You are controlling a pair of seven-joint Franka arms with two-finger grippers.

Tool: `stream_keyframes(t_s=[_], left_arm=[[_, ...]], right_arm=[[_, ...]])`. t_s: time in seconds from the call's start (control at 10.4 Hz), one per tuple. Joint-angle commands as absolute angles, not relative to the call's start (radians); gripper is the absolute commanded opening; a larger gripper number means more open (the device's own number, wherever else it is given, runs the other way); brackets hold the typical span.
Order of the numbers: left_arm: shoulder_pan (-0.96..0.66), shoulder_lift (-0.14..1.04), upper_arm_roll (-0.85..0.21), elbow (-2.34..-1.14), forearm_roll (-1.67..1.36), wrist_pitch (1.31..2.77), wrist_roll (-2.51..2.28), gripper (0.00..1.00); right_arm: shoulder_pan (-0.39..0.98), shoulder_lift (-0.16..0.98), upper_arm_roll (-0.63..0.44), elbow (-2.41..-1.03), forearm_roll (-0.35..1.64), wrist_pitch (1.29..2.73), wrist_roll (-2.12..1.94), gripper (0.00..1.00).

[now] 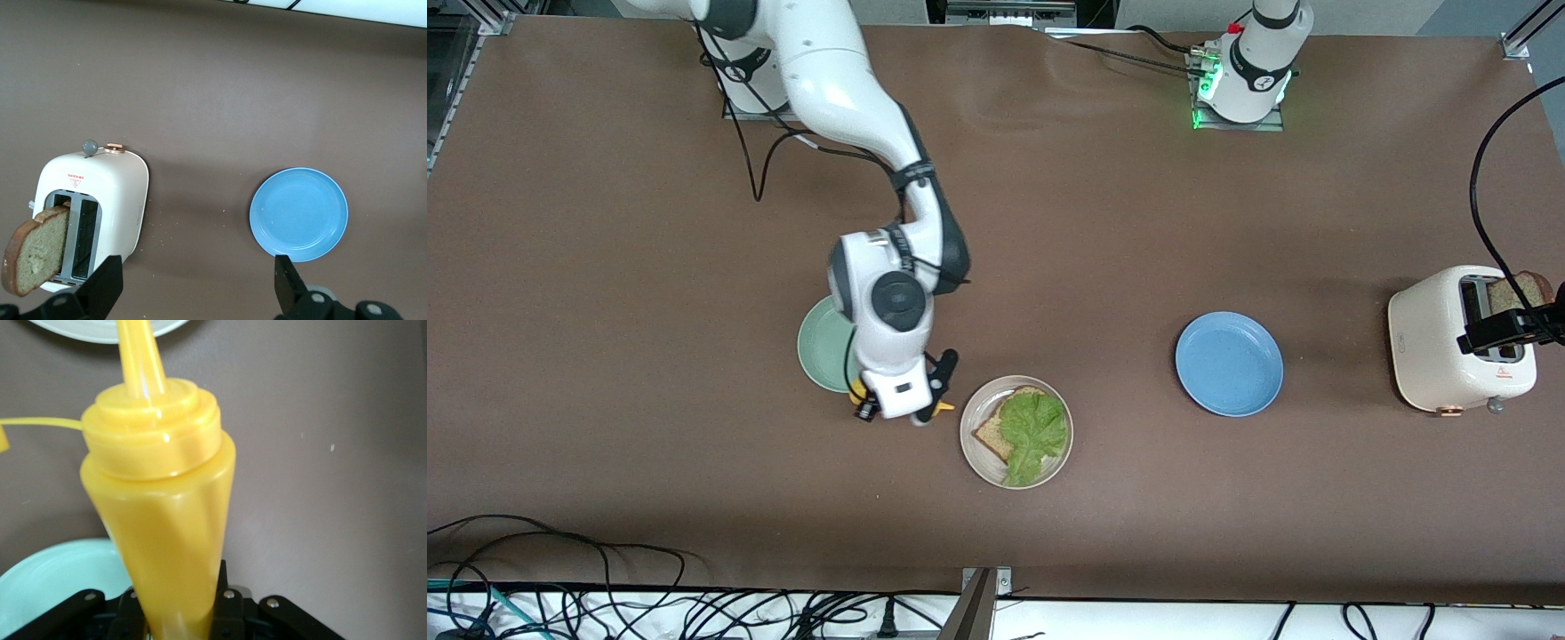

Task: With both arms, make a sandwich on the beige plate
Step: 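Carry the mustard bottle back beside the pale green plate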

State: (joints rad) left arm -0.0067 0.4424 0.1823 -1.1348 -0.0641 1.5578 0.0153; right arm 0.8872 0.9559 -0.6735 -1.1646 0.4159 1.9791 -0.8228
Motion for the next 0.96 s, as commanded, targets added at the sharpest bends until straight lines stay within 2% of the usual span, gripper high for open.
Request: stream_keyframes(t_s=[0.0,0.38,0.86], left_arm=[[-0.006,0.431,0.181,-1.149,-0.061,1.555,0.037,1.0],[-0.006,0.433,0.181,-1.149,-0.061,1.555,0.037,1.0],[-0.006,0.433,0.181,-1.149,-0.061,1.557,0.037,1.0]], right_arm=[[0.682,0.692,-0.415,-1.373,0.419,1.947,-0.885,0.0],[0.292,0.646,-0.14,-1.371,0.464,1.789,-1.171,0.0],[-0.142,0.762,0.139,-1.347,0.512,1.74,-1.648,0.0]])
